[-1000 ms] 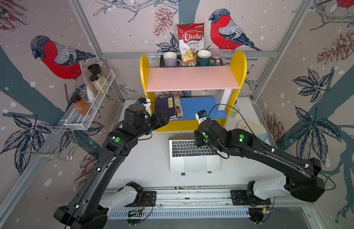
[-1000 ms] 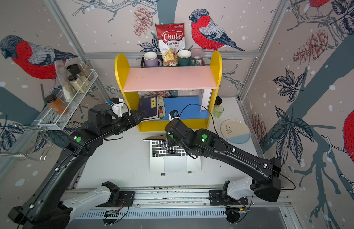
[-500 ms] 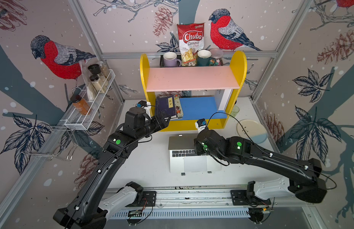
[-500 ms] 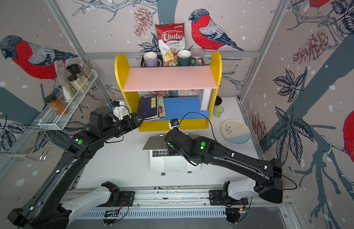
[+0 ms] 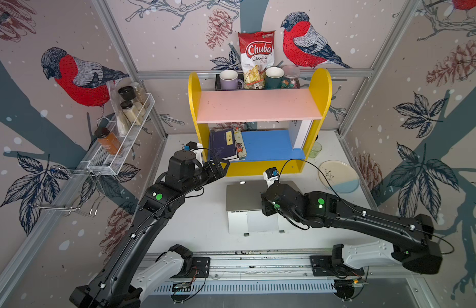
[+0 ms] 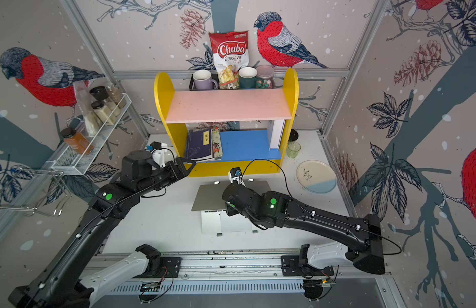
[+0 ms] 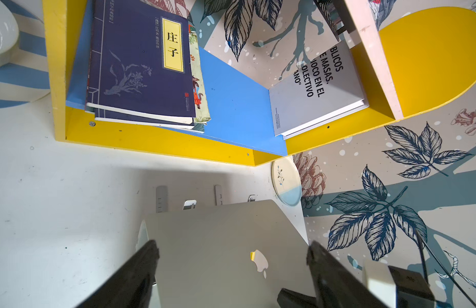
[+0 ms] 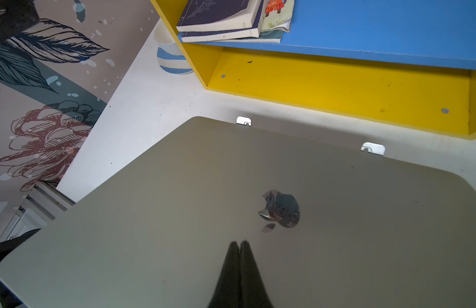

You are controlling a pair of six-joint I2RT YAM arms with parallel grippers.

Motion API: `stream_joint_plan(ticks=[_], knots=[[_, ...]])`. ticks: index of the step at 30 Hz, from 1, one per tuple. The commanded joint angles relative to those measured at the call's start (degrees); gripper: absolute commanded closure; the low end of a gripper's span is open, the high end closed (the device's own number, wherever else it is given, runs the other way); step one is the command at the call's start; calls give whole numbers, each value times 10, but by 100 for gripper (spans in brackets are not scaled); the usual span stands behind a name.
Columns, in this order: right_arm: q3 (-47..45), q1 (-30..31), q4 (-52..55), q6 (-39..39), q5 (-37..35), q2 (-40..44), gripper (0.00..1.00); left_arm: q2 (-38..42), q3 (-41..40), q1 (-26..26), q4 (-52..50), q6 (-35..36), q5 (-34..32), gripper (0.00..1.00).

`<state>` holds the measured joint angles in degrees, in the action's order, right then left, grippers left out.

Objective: Close the laptop lid and set it aside
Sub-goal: Close the lid of the laptop.

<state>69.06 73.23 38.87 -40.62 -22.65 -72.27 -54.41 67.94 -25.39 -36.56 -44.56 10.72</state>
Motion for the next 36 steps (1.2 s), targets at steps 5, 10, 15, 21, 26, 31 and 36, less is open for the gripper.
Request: stream_joint_plan(ticks=[5,10,15,21,26,31,36], knots=[[-26,2,-12,-15,-8,21,88,20,-35,-2,42,-4,8,4],[-43,1,-15,-17,-10,31,86,30,-52,-2,50,-11,11,3],[-68,-9,-23,-22,-3,41,83,40,-68,-2,53,-15,12,3],[-98,-18,-38,-27,7,50,78,54,-90,-2,57,-19,13,3],[-118,-19,-50,-33,17,48,76,66,-107,-2,58,-22,13,3],[-139,-20,-65,-43,27,47,76,76,-121,-2,58,-23,14,3],[-164,-19,-80,-54,36,47,76,87,-139,-2,63,-28,15,3]])
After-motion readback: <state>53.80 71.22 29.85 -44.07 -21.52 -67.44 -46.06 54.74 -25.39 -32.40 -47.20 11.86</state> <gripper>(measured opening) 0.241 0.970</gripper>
